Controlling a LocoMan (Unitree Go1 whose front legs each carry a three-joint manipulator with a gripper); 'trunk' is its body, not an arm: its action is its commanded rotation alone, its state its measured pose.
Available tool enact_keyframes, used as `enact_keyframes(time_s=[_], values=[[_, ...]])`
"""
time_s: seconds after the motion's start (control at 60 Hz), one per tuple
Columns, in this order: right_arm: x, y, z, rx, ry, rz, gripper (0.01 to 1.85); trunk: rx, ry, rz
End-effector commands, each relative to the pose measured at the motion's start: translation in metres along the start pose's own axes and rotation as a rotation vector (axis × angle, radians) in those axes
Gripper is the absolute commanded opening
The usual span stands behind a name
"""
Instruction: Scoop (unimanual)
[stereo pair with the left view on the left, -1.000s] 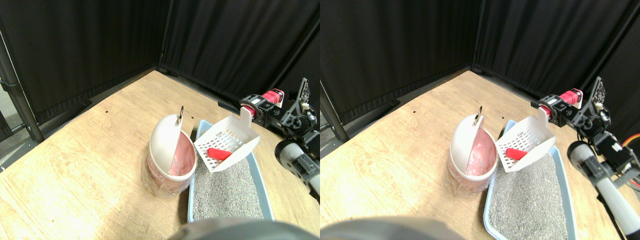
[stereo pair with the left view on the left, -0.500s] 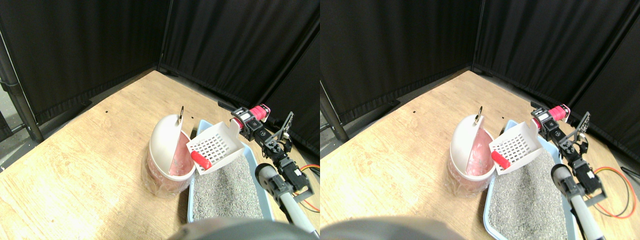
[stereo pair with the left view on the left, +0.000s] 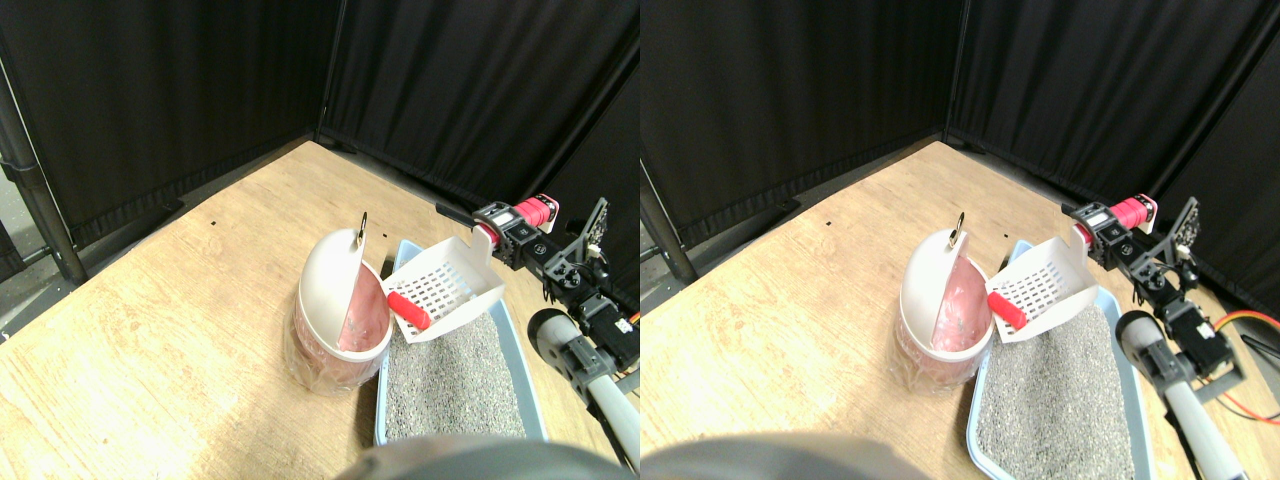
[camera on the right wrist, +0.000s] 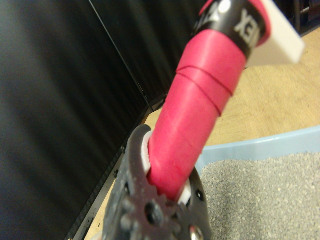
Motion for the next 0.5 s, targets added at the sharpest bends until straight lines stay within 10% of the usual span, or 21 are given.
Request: enact_keyframes(time_s=[0.017, 0.5], values=[[0.0, -0.003, 0.015, -0.021, -0.064, -0.02, 0.07, -0.013, -0.013, 0.036], [0.002, 0.002, 0.026, -0.053, -0.018, -0.009, 0.05, -0.019, -0.01, 0.044]])
